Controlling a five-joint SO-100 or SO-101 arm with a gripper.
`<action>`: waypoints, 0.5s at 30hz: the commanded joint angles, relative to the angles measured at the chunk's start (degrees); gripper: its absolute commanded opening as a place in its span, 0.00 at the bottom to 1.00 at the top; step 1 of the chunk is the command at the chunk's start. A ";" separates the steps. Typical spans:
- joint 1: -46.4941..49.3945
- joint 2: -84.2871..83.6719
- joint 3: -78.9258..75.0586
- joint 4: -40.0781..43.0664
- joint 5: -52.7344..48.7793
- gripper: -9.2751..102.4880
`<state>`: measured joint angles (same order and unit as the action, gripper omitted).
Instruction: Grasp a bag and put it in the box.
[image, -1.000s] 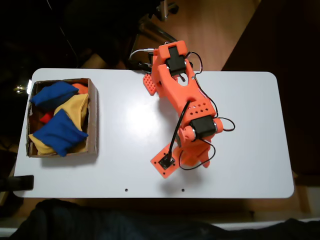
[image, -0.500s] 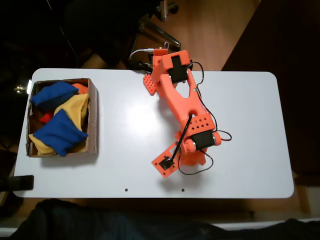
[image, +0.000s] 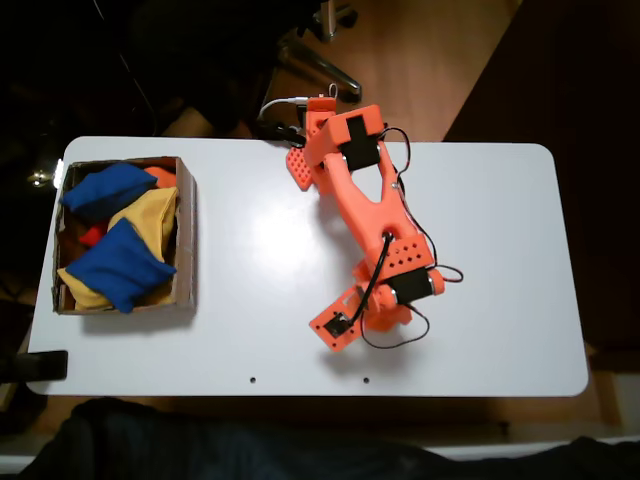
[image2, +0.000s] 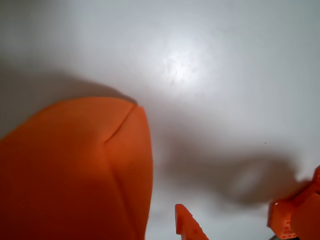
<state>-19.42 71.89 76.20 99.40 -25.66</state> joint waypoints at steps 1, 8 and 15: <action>-0.26 0.26 1.32 -1.14 -0.35 0.74; -0.09 0.18 5.54 -4.04 -0.70 0.74; 0.88 -0.35 7.47 -5.71 -1.41 0.74</action>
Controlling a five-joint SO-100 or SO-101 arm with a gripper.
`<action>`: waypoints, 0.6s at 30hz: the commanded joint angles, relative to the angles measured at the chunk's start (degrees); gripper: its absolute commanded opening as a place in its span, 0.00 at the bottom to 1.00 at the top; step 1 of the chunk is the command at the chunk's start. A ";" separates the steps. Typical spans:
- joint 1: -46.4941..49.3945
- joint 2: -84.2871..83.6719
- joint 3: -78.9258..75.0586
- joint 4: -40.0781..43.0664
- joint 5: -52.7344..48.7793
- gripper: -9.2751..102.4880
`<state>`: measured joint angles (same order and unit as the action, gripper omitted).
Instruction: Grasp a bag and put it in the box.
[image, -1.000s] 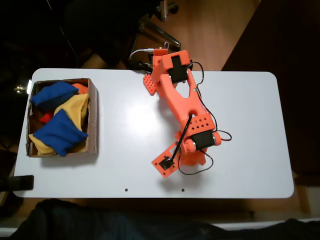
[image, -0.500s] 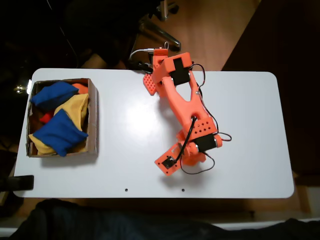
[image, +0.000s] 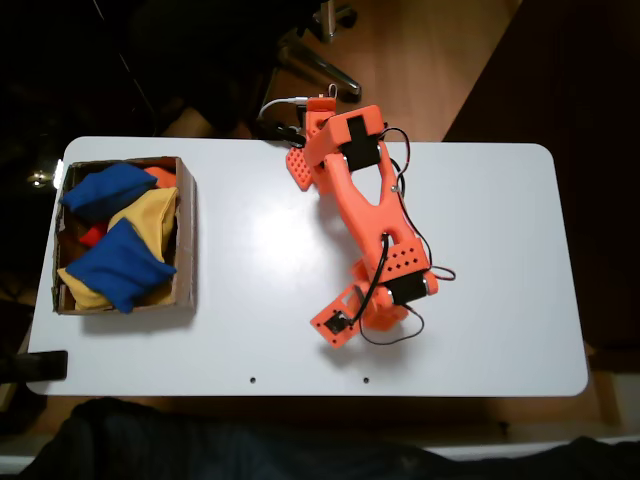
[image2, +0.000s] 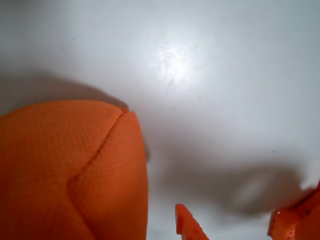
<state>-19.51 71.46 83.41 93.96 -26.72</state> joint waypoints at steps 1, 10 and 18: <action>1.23 -0.09 0.26 -0.35 -0.44 0.74; 3.52 -2.02 0.09 -1.32 -1.85 0.66; 3.69 -2.37 0.00 -0.97 -2.29 0.49</action>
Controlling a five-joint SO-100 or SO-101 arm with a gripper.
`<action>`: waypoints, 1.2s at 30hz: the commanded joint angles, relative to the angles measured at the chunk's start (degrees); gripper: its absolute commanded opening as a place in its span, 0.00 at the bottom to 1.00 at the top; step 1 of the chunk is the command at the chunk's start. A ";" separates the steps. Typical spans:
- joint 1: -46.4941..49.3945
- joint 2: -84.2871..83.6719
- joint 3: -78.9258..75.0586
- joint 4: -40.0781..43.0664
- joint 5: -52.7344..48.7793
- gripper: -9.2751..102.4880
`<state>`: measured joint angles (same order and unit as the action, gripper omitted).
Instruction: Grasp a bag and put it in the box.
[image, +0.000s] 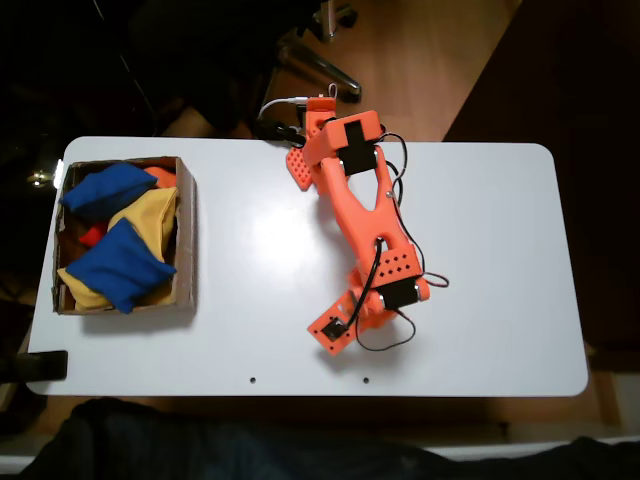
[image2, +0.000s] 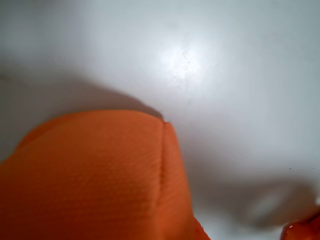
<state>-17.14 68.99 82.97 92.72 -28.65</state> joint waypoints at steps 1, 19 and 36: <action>1.32 0.18 0.44 0.35 -0.35 0.47; 0.18 5.36 -5.98 6.33 0.70 0.27; -2.29 16.52 -19.51 14.41 4.75 0.26</action>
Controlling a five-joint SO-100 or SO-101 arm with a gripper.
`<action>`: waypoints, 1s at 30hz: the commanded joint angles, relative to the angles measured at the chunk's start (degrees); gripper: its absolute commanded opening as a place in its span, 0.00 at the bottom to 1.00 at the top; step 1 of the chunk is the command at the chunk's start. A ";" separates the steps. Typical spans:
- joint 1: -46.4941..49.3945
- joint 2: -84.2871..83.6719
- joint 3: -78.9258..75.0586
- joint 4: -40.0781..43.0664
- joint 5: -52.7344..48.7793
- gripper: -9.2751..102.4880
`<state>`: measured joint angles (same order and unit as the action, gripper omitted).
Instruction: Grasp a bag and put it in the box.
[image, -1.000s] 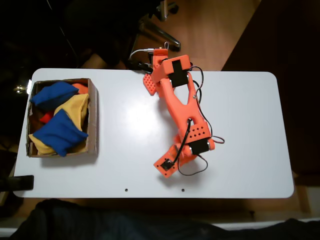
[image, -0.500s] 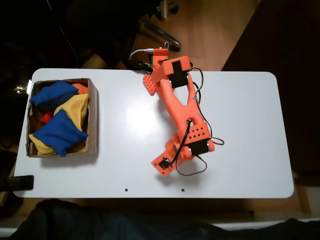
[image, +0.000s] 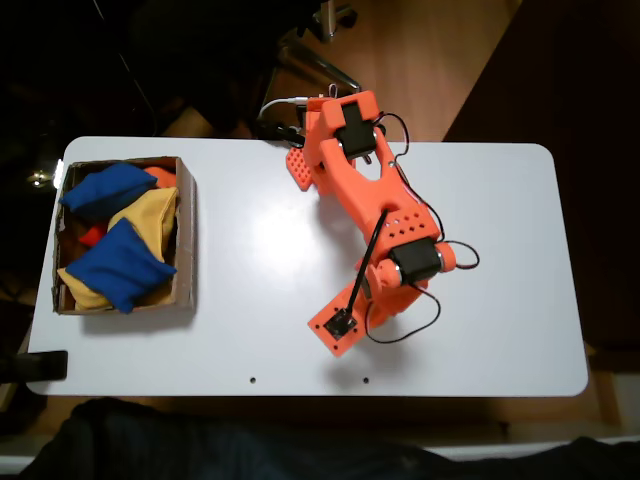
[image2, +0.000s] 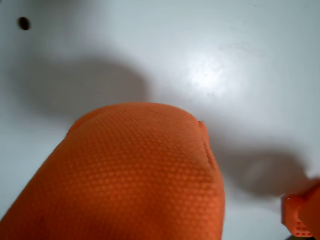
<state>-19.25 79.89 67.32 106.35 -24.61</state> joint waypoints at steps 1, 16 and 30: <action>0.09 5.98 -4.13 0.79 0.97 0.25; 6.94 14.06 -10.55 0.62 0.18 0.25; 18.11 21.45 -12.22 0.44 -9.76 0.25</action>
<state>-3.52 95.80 59.50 106.52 -32.43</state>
